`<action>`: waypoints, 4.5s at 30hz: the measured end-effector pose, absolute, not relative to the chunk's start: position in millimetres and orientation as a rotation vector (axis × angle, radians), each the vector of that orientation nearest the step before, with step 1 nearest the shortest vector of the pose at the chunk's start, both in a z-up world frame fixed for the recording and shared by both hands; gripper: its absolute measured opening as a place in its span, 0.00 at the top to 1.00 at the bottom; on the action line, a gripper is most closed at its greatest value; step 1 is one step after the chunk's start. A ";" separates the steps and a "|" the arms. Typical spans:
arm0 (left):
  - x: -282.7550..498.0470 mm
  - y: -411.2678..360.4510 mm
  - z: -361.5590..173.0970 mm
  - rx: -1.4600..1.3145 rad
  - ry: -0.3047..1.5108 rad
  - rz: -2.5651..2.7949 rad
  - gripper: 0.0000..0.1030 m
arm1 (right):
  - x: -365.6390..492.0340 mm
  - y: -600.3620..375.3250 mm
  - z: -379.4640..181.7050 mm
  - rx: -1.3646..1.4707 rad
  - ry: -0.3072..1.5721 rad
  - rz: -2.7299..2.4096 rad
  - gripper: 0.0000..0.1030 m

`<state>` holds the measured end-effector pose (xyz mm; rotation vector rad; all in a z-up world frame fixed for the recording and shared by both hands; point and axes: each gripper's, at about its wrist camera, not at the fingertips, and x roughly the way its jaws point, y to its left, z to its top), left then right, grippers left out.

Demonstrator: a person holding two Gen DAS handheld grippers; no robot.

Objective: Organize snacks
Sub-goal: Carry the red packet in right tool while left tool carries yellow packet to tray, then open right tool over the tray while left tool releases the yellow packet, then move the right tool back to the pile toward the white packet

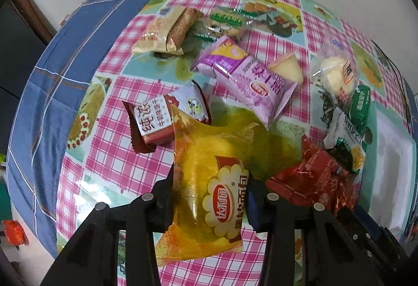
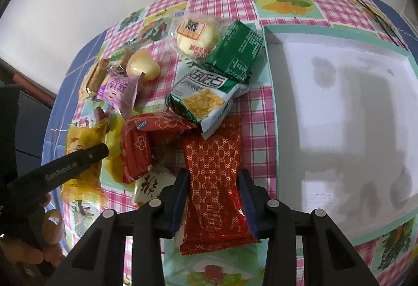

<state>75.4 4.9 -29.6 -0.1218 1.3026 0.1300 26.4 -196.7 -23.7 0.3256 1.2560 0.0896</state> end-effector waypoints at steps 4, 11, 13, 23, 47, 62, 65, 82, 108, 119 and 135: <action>76.1 7.4 -18.7 -0.126 1.283 0.130 0.57 | 25.5 -202.2 -18.2 0.348 1.252 0.096 0.60; 74.8 6.2 -6.1 -0.138 1.262 0.130 0.57 | 19.5 -210.4 -9.3 0.381 1.240 0.110 0.60; 71.1 5.1 -5.8 -0.139 1.251 0.129 0.57 | 17.3 -212.0 -5.6 0.386 1.230 0.109 0.60; 69.6 1.3 2.8 -0.150 1.225 0.129 0.57 | 8.4 -218.9 5.9 0.391 1.206 0.119 0.60; 73.3 -71.5 17.4 -0.036 1.195 -0.006 0.57 | 13.0 -270.9 32.0 0.440 1.065 -0.021 0.62; 64.4 -111.7 6.5 0.053 1.236 -0.059 0.56 | 11.1 -305.9 5.3 0.481 1.138 -0.092 0.62; 63.7 -126.3 11.1 0.072 1.214 -0.110 0.56 | 8.8 -311.9 3.7 0.489 1.144 -0.121 0.62; 77.2 -235.3 -0.8 0.174 1.173 -0.339 0.56 | -3.5 -363.4 5.0 0.478 1.136 -0.349 0.61; 79.8 -111.6 10.1 0.036 1.236 0.049 0.12 | 7.1 -326.8 -4.5 0.369 1.211 -0.269 0.31; 69.5 -81.5 2.3 0.001 1.240 0.147 0.04 | 7.5 -316.5 -4.4 0.337 1.206 -0.247 0.00; 49.4 -62.3 11.6 -0.038 1.215 0.139 0.04 | 4.6 -294.6 9.2 0.304 1.136 -0.219 0.00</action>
